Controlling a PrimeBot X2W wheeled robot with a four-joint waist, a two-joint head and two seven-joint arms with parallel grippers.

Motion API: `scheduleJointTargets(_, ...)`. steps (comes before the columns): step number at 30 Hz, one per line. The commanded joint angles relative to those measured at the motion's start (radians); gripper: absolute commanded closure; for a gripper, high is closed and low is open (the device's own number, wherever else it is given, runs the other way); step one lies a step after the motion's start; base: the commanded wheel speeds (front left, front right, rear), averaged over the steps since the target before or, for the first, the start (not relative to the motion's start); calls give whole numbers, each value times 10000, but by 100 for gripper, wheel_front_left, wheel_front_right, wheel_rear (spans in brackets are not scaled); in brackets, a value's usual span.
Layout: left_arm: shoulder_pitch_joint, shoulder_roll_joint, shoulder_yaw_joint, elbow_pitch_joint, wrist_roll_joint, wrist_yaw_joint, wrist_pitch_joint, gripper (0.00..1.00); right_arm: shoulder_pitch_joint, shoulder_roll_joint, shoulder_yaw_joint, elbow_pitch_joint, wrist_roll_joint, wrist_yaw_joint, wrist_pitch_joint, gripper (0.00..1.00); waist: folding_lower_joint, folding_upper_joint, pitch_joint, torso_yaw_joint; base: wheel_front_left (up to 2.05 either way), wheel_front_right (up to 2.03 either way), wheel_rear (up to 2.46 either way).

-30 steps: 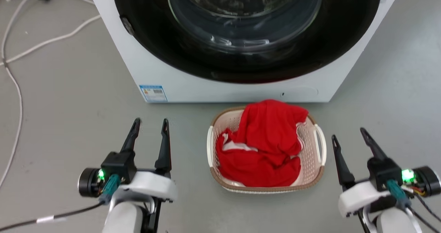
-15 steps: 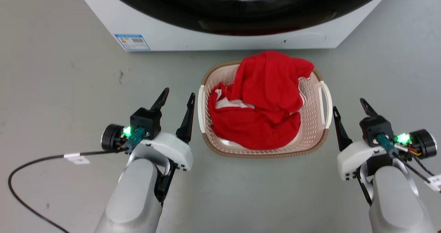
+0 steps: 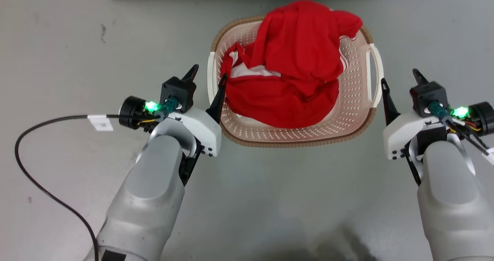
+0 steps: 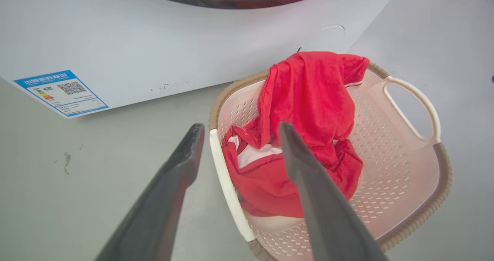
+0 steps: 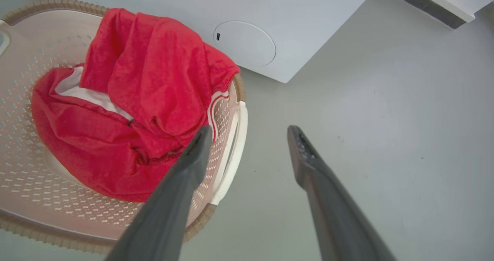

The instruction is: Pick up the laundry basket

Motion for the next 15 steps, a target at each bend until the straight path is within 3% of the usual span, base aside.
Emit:
scheduleJointTargets(1, -201, 24, -71, 164, -42, -3, -28, 0, -249, -8, -132, 169, -97, -10, -18, 0, -2, 0, 399, -50, 0, 0, 0)
scheduleJointTargets(15, -1893, 41, -715, 1669, -320, -8, -28, 0, -2051, -8, -800, 2011, -346, -10, -18, 0, -2, 0, 1752, -22, 0, 0, 0)
